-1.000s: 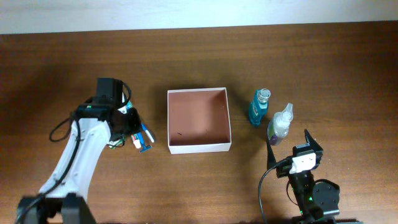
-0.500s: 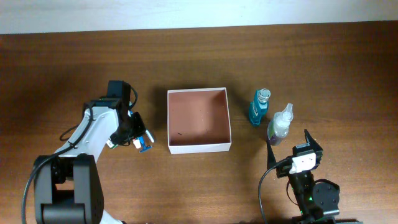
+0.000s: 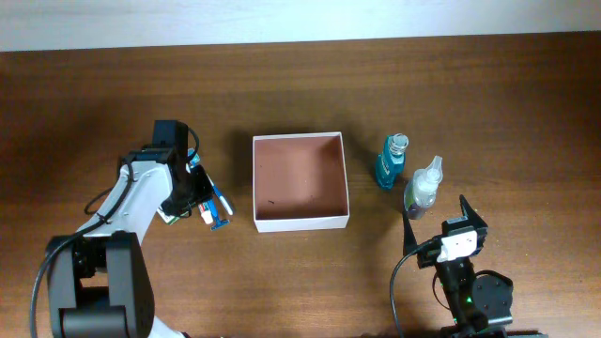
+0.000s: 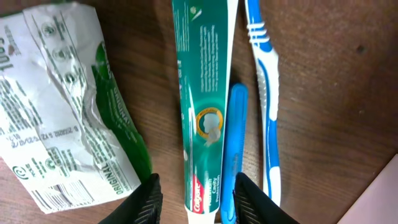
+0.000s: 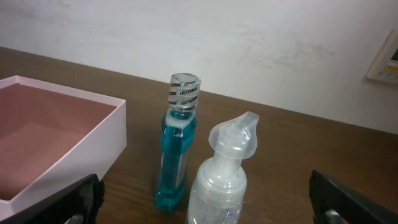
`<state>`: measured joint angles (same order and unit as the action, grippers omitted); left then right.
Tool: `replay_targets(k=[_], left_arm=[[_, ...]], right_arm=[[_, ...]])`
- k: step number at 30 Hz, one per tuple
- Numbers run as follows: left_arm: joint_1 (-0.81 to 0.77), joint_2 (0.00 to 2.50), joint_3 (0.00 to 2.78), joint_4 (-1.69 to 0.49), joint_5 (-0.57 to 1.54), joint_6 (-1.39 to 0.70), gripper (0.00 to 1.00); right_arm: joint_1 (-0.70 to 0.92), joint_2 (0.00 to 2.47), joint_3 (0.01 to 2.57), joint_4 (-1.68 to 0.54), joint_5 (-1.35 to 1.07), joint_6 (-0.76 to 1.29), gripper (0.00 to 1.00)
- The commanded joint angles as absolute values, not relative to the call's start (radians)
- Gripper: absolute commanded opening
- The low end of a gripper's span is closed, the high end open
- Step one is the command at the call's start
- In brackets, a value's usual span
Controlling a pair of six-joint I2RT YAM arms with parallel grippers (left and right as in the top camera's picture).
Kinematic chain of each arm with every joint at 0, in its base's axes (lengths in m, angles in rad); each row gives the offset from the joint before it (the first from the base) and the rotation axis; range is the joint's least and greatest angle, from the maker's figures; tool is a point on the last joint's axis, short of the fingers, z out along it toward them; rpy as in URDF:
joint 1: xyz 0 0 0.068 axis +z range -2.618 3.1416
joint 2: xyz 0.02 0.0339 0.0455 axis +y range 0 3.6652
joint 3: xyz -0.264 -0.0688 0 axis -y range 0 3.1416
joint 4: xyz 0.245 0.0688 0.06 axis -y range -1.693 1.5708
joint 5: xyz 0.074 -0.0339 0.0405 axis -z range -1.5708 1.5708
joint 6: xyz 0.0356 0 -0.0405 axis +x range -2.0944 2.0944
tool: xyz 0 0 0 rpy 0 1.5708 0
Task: Pack container
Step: 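Lower the left gripper and grasp the green toothpaste tube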
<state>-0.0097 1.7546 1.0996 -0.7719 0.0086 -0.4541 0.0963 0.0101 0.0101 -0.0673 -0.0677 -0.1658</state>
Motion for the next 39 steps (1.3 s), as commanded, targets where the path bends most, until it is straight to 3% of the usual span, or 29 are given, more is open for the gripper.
replay_targets(k=[1,17,20,39], left_arm=[[-0.008,1.765,1.095,-0.765,-0.004,-0.464,0.38],[-0.008,1.768,1.094,-0.758,-0.008,-0.463,0.37],[-0.008,1.768,1.093,-0.757,-0.013,-0.464,0.28],[-0.008,1.769,1.063,-0.708,-0.046,-0.479,0.28]], right_arm=[[0.104,0.004,0.006,-0.073,-0.059,-0.168,0.98],[0.104,0.004,0.006,-0.073,-0.059,-0.168,0.98],[0.104,0.004,0.006,-0.073,-0.059,-0.168,0.98],[0.104,0.004,0.006,-0.073,-0.059,-0.168,0.98]])
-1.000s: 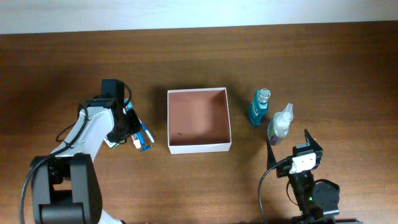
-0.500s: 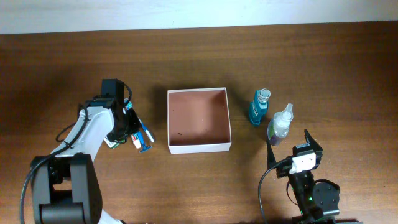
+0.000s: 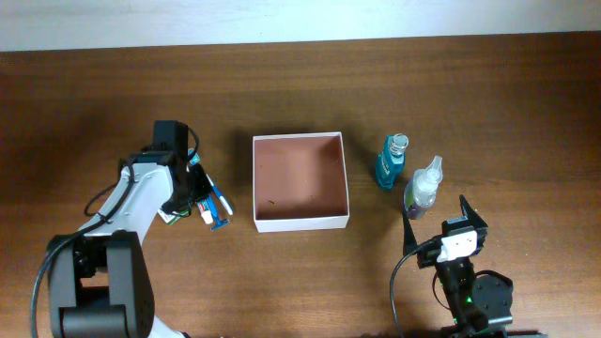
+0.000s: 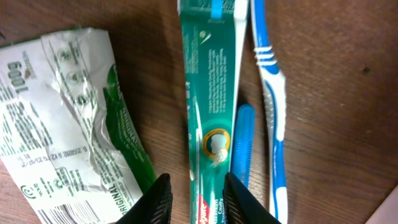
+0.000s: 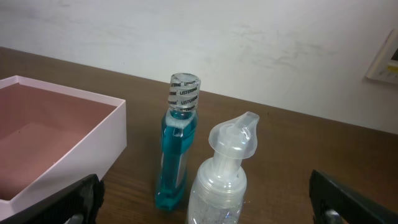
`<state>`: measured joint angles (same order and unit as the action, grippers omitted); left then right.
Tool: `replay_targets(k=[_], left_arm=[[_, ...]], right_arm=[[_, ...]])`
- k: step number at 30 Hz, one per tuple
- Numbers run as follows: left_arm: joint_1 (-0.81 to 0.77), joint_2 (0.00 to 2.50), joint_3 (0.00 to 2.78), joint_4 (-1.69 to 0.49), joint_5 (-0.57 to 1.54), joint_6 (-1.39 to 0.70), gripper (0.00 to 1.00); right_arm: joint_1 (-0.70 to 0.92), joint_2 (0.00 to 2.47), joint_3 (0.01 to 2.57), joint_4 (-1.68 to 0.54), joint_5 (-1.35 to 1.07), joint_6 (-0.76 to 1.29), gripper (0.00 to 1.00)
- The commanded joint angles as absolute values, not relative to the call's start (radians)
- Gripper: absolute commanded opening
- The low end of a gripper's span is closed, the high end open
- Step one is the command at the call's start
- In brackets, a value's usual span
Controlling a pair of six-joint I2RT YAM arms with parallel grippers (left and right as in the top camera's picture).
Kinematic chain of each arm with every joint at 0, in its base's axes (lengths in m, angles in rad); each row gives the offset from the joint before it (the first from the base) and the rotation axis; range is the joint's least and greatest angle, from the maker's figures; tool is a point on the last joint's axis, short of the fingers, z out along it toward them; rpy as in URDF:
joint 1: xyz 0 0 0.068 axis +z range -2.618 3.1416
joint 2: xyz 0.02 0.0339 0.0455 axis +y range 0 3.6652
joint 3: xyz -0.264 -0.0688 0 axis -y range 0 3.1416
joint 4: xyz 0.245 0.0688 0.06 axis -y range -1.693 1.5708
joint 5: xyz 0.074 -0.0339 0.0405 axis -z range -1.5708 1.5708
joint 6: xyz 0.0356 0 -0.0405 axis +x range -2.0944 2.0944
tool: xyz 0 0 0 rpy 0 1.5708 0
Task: Pack container
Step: 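Lower the left gripper and grasp the green toothpaste tube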
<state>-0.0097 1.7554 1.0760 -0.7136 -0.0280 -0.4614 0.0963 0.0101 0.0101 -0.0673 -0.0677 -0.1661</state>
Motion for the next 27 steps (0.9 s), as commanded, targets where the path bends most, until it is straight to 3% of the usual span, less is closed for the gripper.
replay_targets(k=[1,27], left_arm=[[-0.008,1.769,1.063,-0.705,-0.046,-0.479,0.29],[-0.008,1.853,1.023,-0.62,-0.046,-0.479,0.29]], right_arm=[[0.104,0.004,0.006,-0.073,-0.059,-0.168,0.99],[0.104,0.004,0.006,-0.073,-0.059,-0.168,0.98]])
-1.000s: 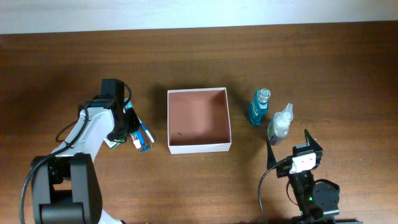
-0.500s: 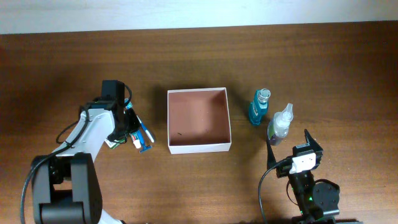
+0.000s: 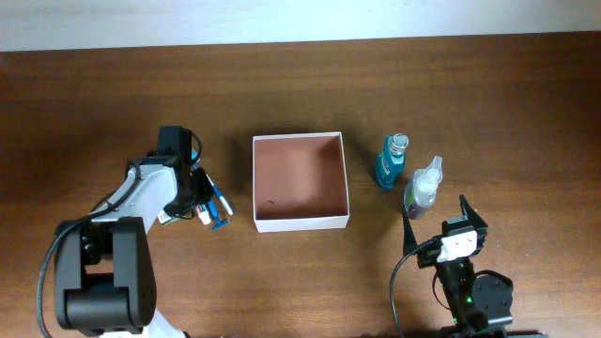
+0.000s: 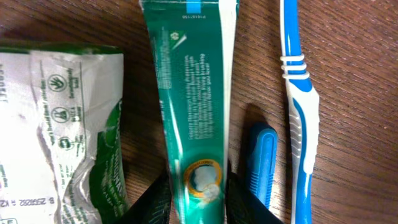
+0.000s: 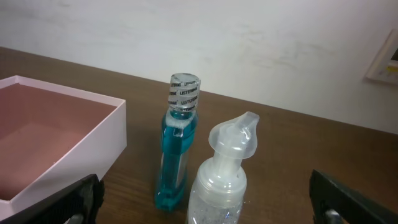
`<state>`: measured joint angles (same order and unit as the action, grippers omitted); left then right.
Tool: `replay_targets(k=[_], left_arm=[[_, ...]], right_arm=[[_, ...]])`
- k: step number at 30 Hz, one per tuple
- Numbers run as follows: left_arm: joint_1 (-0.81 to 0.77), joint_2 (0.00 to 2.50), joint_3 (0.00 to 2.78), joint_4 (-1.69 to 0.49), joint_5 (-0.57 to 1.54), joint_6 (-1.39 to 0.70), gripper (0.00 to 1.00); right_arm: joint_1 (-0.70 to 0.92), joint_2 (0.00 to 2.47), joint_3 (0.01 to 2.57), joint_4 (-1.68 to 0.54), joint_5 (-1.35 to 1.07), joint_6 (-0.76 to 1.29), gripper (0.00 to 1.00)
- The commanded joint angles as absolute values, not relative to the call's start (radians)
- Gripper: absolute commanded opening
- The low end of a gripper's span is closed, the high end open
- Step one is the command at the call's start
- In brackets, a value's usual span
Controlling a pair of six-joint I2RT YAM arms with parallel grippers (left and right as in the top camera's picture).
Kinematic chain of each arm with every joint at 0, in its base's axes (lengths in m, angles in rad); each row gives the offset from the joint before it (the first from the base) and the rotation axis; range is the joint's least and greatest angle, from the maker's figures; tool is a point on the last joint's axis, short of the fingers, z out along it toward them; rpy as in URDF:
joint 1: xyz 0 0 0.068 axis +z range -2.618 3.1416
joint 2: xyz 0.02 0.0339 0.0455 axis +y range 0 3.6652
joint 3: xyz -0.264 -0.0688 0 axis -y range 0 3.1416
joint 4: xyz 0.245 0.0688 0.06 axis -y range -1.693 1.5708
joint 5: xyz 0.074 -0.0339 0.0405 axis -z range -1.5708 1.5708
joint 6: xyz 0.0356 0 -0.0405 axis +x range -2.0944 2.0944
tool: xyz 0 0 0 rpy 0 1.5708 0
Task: Pack container
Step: 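Lower the left gripper and grasp the green toothpaste tube, then lift the toothpaste tube and carry it over the box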
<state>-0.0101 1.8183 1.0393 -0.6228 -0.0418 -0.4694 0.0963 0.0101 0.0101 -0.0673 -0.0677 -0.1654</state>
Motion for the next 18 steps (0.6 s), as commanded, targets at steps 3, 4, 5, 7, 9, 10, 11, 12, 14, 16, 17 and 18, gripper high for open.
replay_targets(k=[3,4,5,7,9,10,11,12,14,16,17,18], left_arm=[[-0.008,1.853,1.024,-0.62,-0.046,-0.478,0.25],[-0.008,1.853,1.024,-0.62,-0.046,-0.478,0.24],[-0.008,1.853,1.024,-0.62,-0.046,-0.478,0.21],[-0.008,1.853,1.024,-0.621,-0.046,-0.478,0.13],[-0.008,1.853,1.031,-0.625,-0.046,-0.475,0.11],[-0.008,1.853,1.039,-0.63,-0.046,-0.463,0.08],[-0.008,1.853,1.051,-0.643,-0.046,-0.451,0.05],[-0.008,1.852,1.065,-0.659,-0.046,-0.446,0.03],[-0.008,1.851,1.106,-0.702,-0.046,-0.418,0.01],[-0.008,1.849,1.155,-0.756,-0.047,-0.392,0.01],[-0.008,1.848,1.186,-0.79,-0.049,-0.386,0.01],[-0.008,1.848,1.216,-0.823,-0.049,-0.384,0.01]], right_arm=[[0.104,0.004,0.006,-0.073,-0.059,-0.168,0.98],[0.104,0.004,0.006,-0.073,-0.059,-0.168,0.98],[0.104,0.004,0.006,-0.073,-0.059,-0.168,0.98],[0.104,0.004,0.006,-0.073,-0.059,-0.168,0.98],[0.104,0.004,0.006,-0.073,-0.059,-0.168,0.98],[0.104,0.004,0.006,-0.073,-0.059,-0.168,0.98],[0.104,0.004,0.006,-0.073,-0.059,-0.168,0.98],[0.104,0.004,0.006,-0.073,-0.059,-0.168,0.99],[0.104,0.004,0.006,-0.073,-0.059,-0.168,0.98],[0.104,0.004,0.006,-0.073,-0.059,-0.168,0.98],[0.104,0.004,0.006,-0.073,-0.059,-0.168,0.98],[0.104,0.004,0.006,-0.073,-0.059,-0.168,0.98]])
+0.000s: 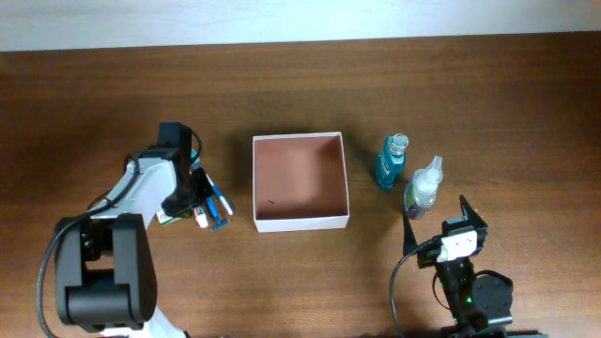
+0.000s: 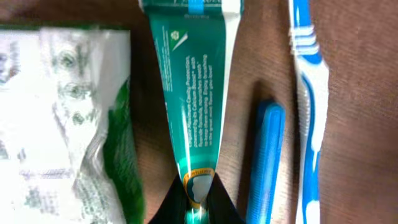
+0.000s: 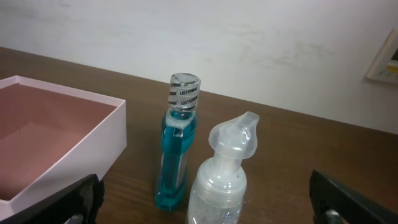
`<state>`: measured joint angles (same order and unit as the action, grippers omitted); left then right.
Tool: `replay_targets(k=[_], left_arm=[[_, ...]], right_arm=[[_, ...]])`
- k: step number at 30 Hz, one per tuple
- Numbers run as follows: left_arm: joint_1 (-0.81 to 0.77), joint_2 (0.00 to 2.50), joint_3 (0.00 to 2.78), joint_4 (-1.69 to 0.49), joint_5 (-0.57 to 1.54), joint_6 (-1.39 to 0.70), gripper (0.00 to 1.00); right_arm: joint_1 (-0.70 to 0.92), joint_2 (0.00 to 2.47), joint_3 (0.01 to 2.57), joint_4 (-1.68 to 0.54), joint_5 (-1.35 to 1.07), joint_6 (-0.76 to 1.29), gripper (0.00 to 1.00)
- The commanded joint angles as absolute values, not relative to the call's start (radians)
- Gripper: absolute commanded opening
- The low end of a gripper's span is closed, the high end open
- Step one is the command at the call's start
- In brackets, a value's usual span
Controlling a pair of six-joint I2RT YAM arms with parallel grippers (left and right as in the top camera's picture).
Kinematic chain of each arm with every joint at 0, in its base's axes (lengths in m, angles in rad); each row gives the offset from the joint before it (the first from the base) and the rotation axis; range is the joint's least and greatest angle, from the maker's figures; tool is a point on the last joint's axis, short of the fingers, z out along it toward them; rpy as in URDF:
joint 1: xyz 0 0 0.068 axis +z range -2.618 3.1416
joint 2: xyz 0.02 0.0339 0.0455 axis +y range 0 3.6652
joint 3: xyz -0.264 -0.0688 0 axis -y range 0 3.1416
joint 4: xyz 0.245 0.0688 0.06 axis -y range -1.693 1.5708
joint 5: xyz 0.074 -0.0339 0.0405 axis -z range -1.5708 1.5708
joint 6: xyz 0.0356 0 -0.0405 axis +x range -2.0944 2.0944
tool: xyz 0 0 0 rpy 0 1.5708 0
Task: Pack container
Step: 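Lift the toothpaste tube and carry it over the box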
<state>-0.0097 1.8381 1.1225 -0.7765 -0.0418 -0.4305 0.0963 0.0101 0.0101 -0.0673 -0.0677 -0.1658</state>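
A green toothpaste tube (image 2: 193, 81) lies left of the box, and my left gripper (image 2: 194, 199) is shut on its lower end, the black jaws pinching it narrow. Beside the tube are a green and white packet (image 2: 62, 124), a blue case (image 2: 266, 162) and a blue and white toothbrush (image 2: 311, 93). The pink-lined white box (image 1: 300, 223) sits mid-table with nothing in it. My right gripper (image 3: 214, 202) stands open near the front edge, behind a blue mouthwash bottle (image 3: 178, 143) and a clear foam pump bottle (image 3: 227, 168), touching neither.
In the overhead view the left arm (image 1: 141, 183) reaches over the toiletries left of the box. The two bottles (image 1: 391, 161) stand upright right of the box, close together. A pale wall runs along the table's far edge.
My left gripper's jaws were a little apart on either side of the toothpaste tube; now they are closed tight on it, squeezing it. The right arm has not moved.
My left gripper hovered open above the toothpaste and blue case. Its jaws then stood narrower around the tube, then closer still further along it, and now they pinch it. The right gripper stayed open and still behind the bottles throughout.
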Motion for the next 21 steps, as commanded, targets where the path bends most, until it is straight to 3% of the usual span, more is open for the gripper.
replay_targets(k=[1,10,21], left_arm=[[-0.008,1.847,1.247,-0.854,-0.049,-0.384,0.01],[-0.063,1.828,1.52,-1.094,0.012,-0.367,0.0],[-0.257,1.813,1.555,-1.093,0.098,-0.364,0.01]], right_arm=[[0.104,0.004,0.006,-0.073,-0.059,-0.168,0.98],[0.104,0.004,0.006,-0.073,-0.059,-0.168,0.98],[0.104,0.004,0.006,-0.073,-0.059,-0.168,0.98]])
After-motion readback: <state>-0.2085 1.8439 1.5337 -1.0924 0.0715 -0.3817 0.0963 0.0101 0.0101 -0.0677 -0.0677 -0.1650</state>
